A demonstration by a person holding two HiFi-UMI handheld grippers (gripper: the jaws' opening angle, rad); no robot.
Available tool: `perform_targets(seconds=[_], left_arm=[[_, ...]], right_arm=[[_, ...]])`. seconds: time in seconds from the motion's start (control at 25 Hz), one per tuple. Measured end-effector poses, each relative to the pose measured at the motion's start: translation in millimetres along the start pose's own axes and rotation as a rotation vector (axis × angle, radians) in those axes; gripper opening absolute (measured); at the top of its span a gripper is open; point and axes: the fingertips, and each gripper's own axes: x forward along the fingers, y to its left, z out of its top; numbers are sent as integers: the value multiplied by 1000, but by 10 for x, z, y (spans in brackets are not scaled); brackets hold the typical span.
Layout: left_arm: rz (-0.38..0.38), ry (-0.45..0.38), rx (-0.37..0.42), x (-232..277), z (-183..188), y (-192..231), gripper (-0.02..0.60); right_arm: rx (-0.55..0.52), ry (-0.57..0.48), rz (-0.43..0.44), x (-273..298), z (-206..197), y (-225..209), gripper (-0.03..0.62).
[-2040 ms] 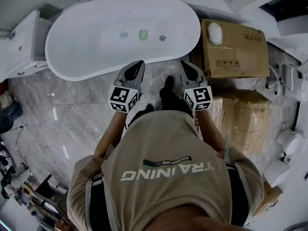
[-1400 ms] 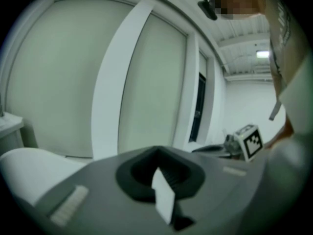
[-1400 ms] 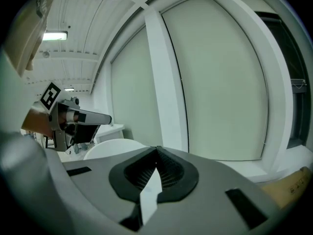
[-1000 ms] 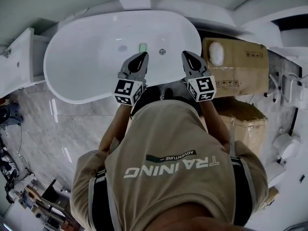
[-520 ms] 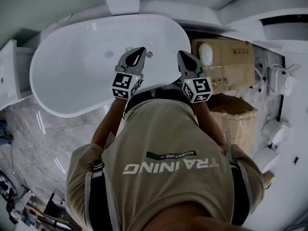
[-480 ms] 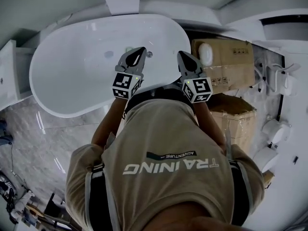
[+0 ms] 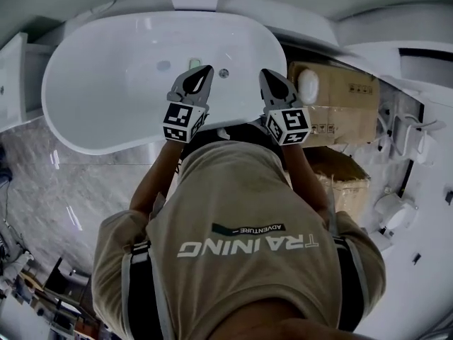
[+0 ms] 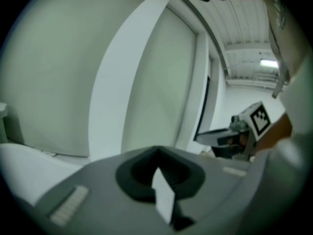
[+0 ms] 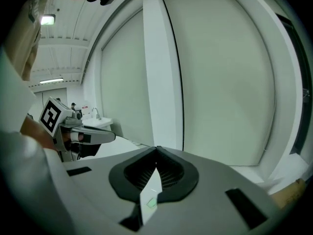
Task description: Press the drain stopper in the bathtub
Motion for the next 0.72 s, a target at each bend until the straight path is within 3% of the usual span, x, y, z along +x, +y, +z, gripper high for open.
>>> perform_targets(seconds=[0.28, 0.52, 0.72], left_arm=[[98, 88, -23, 173, -182, -27, 2], [94, 129, -49, 600, -370, -197, 2], [101, 167, -56, 888, -595, -282, 2]], right_arm=[[38, 45, 97, 206, -361, -281, 9], [75, 108, 132, 406, -783, -710, 8], [52, 172, 201, 525, -1169, -798, 9]])
